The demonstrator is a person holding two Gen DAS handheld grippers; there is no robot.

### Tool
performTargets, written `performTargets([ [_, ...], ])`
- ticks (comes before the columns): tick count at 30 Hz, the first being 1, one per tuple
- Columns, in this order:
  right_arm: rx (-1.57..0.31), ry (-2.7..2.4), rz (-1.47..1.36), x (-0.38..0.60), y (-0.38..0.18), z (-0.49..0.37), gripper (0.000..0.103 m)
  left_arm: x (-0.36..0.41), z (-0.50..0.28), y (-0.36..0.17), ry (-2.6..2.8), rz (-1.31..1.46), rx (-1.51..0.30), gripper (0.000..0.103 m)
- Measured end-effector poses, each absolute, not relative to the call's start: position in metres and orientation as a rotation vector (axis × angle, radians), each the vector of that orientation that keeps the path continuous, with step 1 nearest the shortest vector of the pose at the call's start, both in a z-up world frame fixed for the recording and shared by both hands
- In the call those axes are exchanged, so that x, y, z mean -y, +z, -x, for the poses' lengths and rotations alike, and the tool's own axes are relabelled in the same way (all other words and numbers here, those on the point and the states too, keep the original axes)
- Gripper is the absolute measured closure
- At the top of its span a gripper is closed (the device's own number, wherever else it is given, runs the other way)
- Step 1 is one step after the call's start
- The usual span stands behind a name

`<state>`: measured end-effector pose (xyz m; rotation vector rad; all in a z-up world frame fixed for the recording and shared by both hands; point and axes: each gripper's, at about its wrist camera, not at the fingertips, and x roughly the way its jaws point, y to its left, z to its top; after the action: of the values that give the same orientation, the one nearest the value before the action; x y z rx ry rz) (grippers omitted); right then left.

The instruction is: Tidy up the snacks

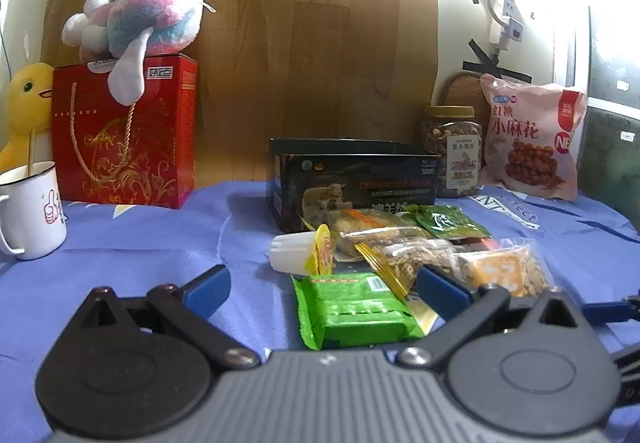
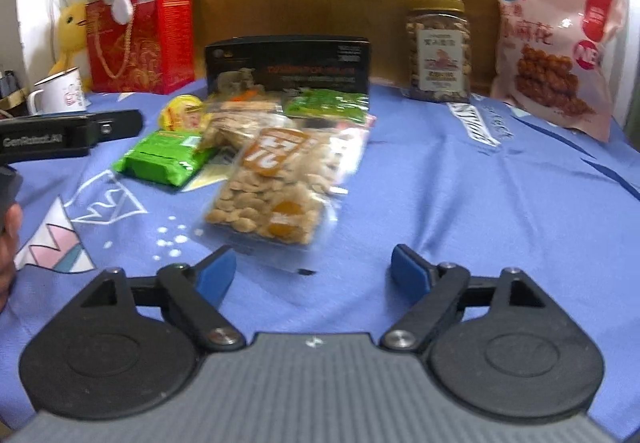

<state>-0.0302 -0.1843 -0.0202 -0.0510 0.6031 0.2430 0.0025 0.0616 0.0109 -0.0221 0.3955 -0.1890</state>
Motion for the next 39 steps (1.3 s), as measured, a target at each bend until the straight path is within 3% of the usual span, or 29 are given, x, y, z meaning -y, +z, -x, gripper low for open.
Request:
performTargets([
  [1,-0.603,0.230,0.050,0.188,-0.020,0.030,0.018,-0.061,-0.003,0.011,-0.185,0.022,-0.395,0.000],
  [3,-0.601,0.228,0.052,0.193,-0.018,0.032,0.034,-0.060,-0.004,0.011,-0.185,0.017,-0.401,0.000],
  [4,-0.601,0.235,0.047,0.195,-0.016,0.033,0.060,-0.059,-0.005,0.011,-0.186,0.012,-0.405,0.000],
  [5,-0.605,0.238,0.033,0.197,-0.013,0.033,0.100,-0.058,-0.005,0.011,-0.186,0.008,-0.408,0.000],
  [15,-0.583,0.159,0.050,0.198,-0.016,0.041,0.097,-0.059,-0.002,0.011,-0.162,0.003,-0.391,0.000],
  [23,-0.588,0.203,-0.011,0.200,-0.015,0.040,0.073,-0.061,0.001,0.013,-0.152,0.010,-0.370,0.000],
  [39,-0.522,0.160,-0.171,0.241,-0.002,0.060,0.073,-0.077,-0.005,0.015,-0.220,0.109,-0.382,0.001],
])
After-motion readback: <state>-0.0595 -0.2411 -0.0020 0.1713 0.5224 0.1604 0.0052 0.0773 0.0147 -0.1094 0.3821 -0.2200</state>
